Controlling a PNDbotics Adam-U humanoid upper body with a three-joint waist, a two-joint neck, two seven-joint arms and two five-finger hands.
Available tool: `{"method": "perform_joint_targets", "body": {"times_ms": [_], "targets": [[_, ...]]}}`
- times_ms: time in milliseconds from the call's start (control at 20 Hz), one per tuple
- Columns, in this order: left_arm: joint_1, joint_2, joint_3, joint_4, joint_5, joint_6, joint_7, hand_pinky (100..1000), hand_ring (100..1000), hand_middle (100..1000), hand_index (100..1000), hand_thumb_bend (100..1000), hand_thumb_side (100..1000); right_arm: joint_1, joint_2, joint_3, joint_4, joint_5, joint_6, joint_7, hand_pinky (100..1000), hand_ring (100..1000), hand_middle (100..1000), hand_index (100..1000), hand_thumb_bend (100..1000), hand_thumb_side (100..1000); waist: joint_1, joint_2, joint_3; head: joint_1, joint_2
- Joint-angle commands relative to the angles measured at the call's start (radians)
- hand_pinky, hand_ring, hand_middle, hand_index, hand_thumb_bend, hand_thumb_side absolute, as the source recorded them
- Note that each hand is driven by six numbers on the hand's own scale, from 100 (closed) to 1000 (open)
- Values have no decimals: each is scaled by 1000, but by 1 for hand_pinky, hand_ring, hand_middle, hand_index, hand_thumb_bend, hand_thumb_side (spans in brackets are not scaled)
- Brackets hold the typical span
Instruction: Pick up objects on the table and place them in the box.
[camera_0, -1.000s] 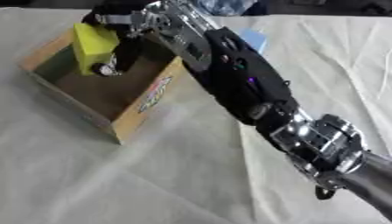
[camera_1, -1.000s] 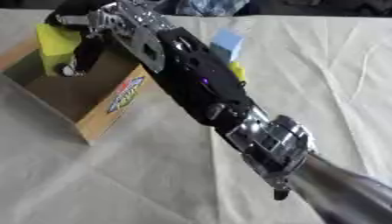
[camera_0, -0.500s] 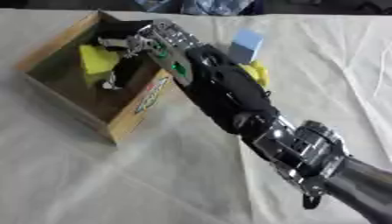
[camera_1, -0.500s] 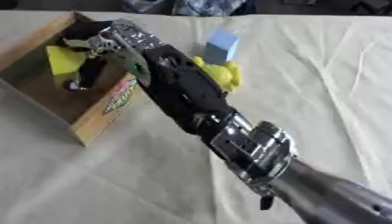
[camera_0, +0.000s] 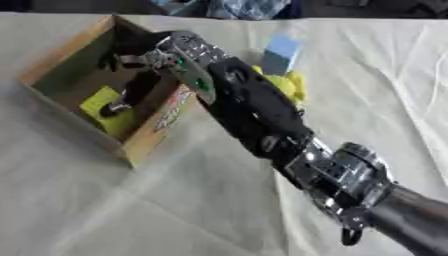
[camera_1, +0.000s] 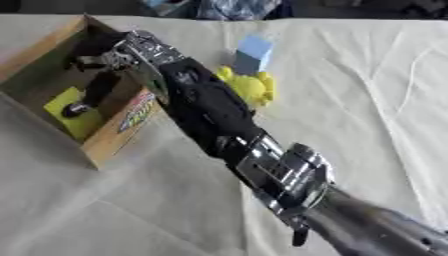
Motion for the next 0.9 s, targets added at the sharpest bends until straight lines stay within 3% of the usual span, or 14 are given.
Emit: {"method": "perform_joint_targets", "body": {"times_ms": [50,400,650,900], "targets": [[-7,7,2,-14,4,0,-6,609,835,1000,670,256,953,-25,-3,-14,-8,21,2,-19,946,919,814,977,556,803,6,-18,0,0,-10],[-4,9,5,-14,2,1,-8,609,835,1000,670,256,952,-24,-45,-20,-67,-41,8,-19,936,902,799,971,472,746,4,-20,-5,7,-7],[-1,13,8,-14,-1,5,-6,609,835,1000,669,254,953,-4,-136,-14,-186,-184,28,20,925,882,784,976,365,705,0,-22,-12,20,-7],[1,16,10,-14,-5,7,-5,610,835,1000,670,254,953,26,-233,-26,-328,-326,94,65,921,873,776,976,315,678,1,-24,-20,33,-6]]}}
